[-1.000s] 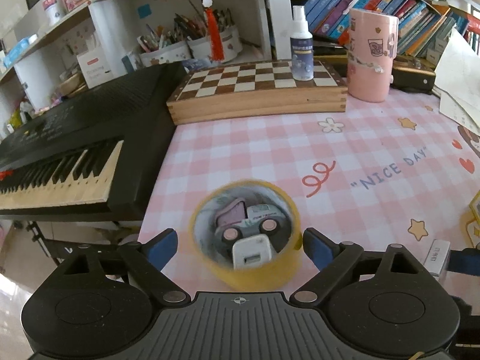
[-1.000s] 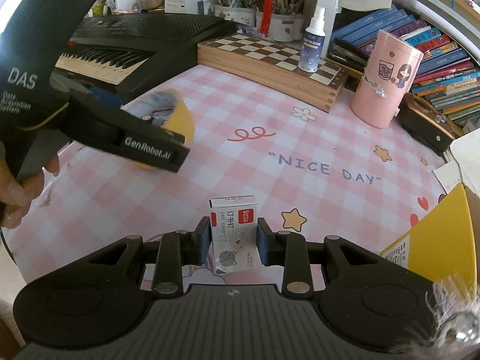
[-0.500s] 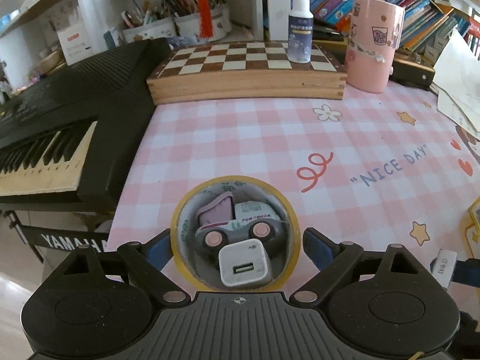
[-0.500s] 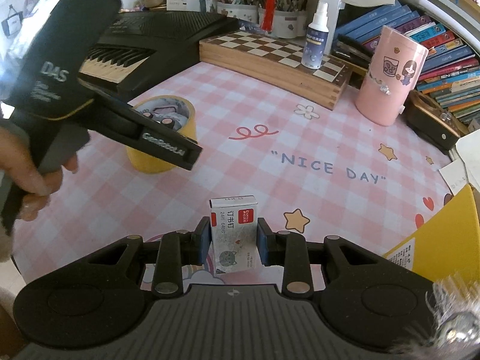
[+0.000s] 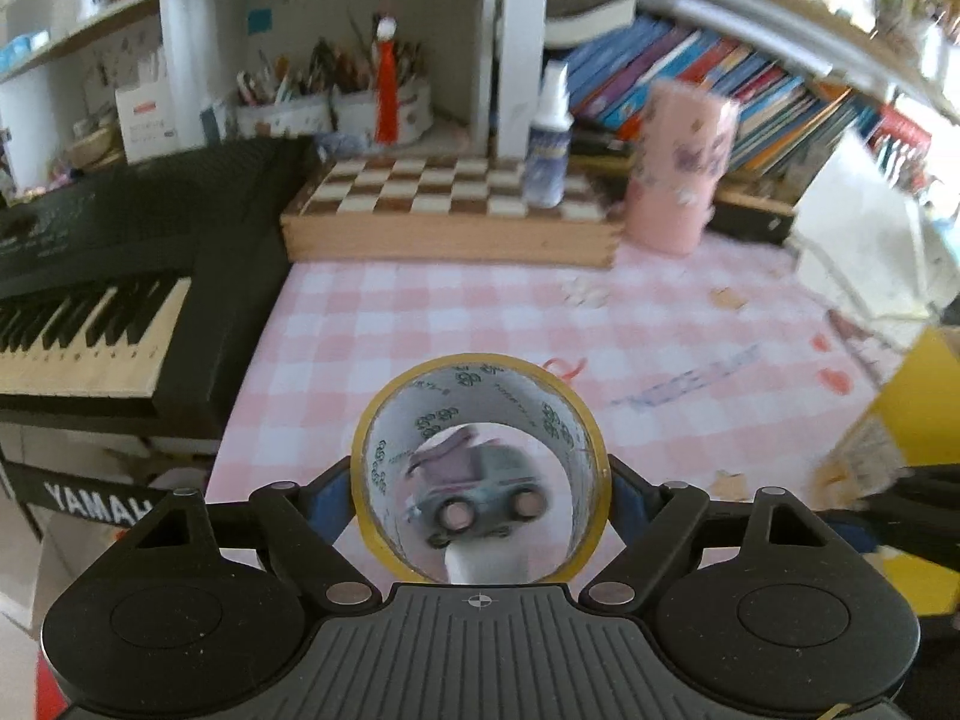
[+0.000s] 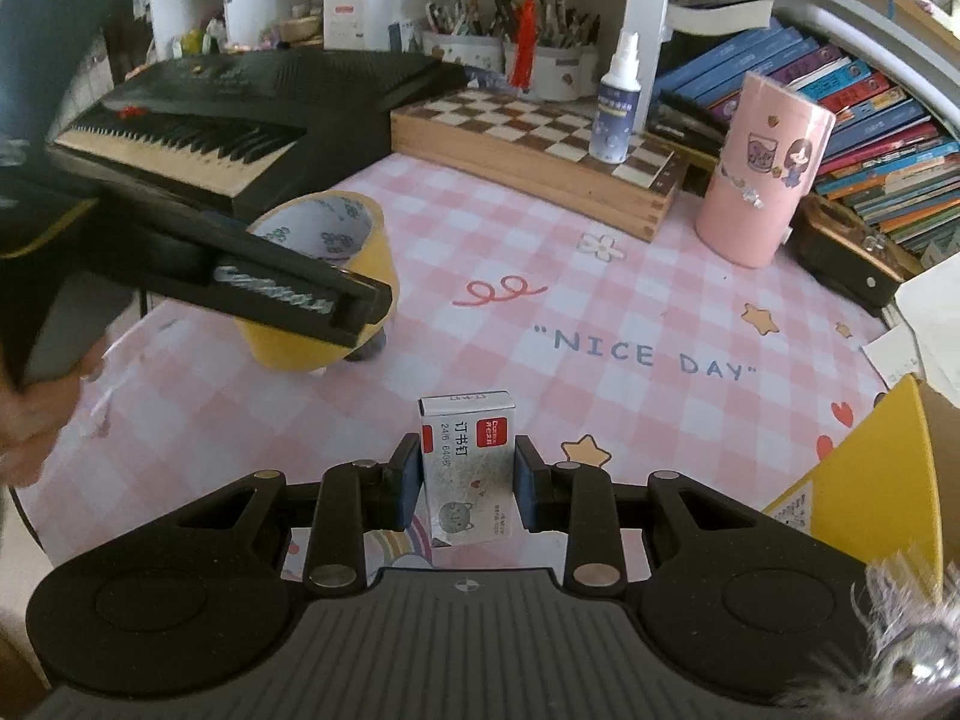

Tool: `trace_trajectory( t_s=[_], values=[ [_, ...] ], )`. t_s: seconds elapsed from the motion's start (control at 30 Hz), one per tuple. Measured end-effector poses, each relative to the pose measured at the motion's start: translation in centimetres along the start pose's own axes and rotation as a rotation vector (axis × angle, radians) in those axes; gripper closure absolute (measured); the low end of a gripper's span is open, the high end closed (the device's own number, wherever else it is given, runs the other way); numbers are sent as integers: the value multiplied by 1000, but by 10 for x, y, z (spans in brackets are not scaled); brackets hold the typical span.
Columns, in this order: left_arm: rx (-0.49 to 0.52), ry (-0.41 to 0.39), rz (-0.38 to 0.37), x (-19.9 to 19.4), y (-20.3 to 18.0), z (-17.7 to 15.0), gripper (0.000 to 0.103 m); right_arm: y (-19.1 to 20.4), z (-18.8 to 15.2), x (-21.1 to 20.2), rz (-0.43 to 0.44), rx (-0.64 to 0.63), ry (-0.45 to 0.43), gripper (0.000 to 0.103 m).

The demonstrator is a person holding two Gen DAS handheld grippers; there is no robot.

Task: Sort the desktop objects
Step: 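Grasp the yellow tape roll with the left tool and lift it off the toy car, then carry the tape roll and white box over the yellow box with both tools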

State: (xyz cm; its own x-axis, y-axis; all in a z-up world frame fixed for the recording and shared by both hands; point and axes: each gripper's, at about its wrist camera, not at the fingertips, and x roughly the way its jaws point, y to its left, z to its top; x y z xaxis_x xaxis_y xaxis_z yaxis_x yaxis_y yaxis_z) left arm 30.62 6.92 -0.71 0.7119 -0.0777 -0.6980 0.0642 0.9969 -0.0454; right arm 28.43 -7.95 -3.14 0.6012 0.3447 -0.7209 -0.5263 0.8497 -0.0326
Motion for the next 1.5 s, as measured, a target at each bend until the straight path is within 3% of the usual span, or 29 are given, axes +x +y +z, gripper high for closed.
trace_trajectory(
  t_s=[0.23,0.37,0.8,1.3,1.5],
  values=[
    [-18,-140,-35,-57,-1,1,20,1,0,-25,-18,53,-59,74],
    [-34,-169,-56,-82,-1,-5,20,2,-1,-43,-22,82,-87,74],
    [-74,-207,-104,-136,6,-45,20,29,-19,-100,-16,132,-136,74],
    [-73,-201,-168,-200,14,-109,20,83,-66,-146,-45,139,-115,74],
    [-80,-176,-200,-220,13,-138,20,104,-94,-170,-35,201,-90,74]
  ],
)
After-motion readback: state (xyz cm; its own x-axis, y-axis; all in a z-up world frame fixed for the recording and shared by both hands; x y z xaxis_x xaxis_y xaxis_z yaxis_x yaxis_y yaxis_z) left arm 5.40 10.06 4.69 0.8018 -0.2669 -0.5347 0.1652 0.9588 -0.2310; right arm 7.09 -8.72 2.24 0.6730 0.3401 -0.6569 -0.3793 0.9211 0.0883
